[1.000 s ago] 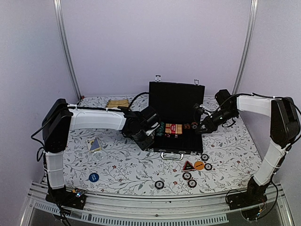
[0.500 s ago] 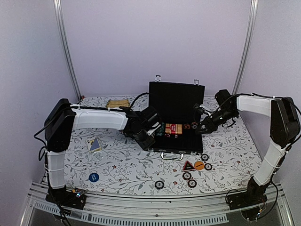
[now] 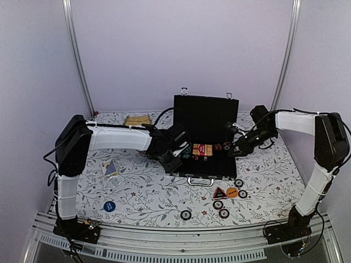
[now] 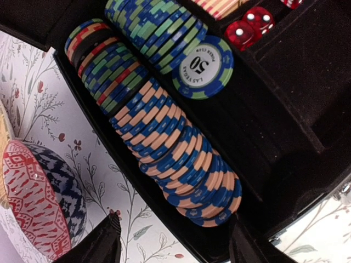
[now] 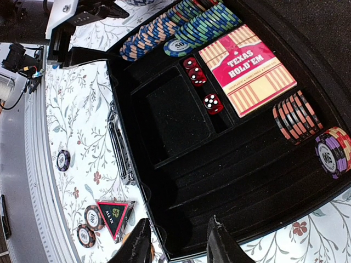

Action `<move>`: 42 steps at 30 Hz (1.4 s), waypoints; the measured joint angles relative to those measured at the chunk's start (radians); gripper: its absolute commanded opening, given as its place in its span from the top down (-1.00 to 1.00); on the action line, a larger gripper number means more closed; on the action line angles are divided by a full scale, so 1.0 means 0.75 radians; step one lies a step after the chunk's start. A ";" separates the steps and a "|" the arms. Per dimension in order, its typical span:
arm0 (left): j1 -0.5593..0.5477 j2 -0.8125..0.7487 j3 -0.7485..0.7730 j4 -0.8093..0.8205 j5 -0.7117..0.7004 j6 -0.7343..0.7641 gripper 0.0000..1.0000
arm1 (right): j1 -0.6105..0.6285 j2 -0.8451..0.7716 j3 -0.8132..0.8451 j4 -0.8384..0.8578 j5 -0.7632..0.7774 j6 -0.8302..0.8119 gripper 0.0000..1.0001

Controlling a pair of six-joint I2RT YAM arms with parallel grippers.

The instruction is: Pack up texas hold em set

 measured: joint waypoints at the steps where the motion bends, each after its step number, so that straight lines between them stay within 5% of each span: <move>1: 0.002 0.000 0.003 0.002 -0.002 0.001 -0.35 | 0.000 0.000 0.000 0.000 0.000 0.000 0.27; 16: 0.151 0.062 0.060 0.129 -0.020 0.016 -0.35 | 0.000 0.021 -0.001 -0.001 0.002 0.000 0.27; 33: 0.066 -0.129 0.053 0.159 0.039 0.057 -0.47 | 0.000 0.038 -0.001 -0.001 0.002 0.000 0.26; 42: 0.020 0.071 0.173 0.156 0.028 0.197 -0.47 | 0.000 0.037 -0.001 -0.001 0.001 -0.005 0.25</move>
